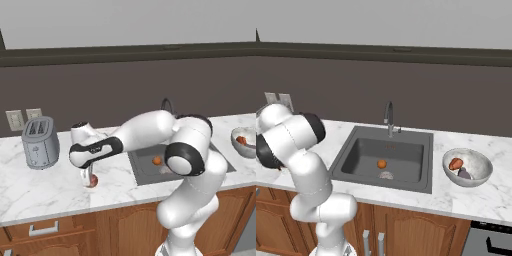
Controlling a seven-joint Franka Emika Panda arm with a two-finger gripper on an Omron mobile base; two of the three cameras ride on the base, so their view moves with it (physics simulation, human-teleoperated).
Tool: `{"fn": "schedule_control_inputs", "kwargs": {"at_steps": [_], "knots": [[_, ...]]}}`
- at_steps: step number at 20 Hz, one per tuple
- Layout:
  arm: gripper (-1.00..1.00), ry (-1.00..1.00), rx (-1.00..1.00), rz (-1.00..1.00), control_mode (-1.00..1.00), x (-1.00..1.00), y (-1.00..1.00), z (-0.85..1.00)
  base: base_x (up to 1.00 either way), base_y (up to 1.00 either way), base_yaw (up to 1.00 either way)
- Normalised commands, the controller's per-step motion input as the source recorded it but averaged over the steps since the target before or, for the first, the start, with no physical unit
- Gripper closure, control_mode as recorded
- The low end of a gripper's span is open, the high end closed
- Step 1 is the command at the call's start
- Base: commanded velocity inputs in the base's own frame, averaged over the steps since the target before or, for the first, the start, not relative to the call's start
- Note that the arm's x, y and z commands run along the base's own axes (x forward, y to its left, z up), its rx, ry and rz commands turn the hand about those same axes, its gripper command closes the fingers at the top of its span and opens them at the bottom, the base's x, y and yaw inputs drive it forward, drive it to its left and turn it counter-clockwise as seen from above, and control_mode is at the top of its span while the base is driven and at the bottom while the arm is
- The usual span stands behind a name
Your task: There is a mixed pile of frozen fruits and vegetables on the counter. Locate all the frozen vegetables and place the items in a bowl on the counter. Take all the frozen fruits and defrost them in a running sink.
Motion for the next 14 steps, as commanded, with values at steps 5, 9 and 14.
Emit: {"fn": "schedule_control_inputs", "kwargs": {"at_steps": [5,9,14], "knots": [[1.00,-0.01,0.00,0.00,-1.00,0.00,-0.37,0.34,0.00,0.00,0.00],[1.00,0.03,0.02,-0.01,-1.00,0.03,-0.39,0.31,0.00,0.00,0.00],[1.00,0.05,0.01,-0.01,-1.00,0.05,-0.35,0.35,0.00,0.00,0.00]]}}
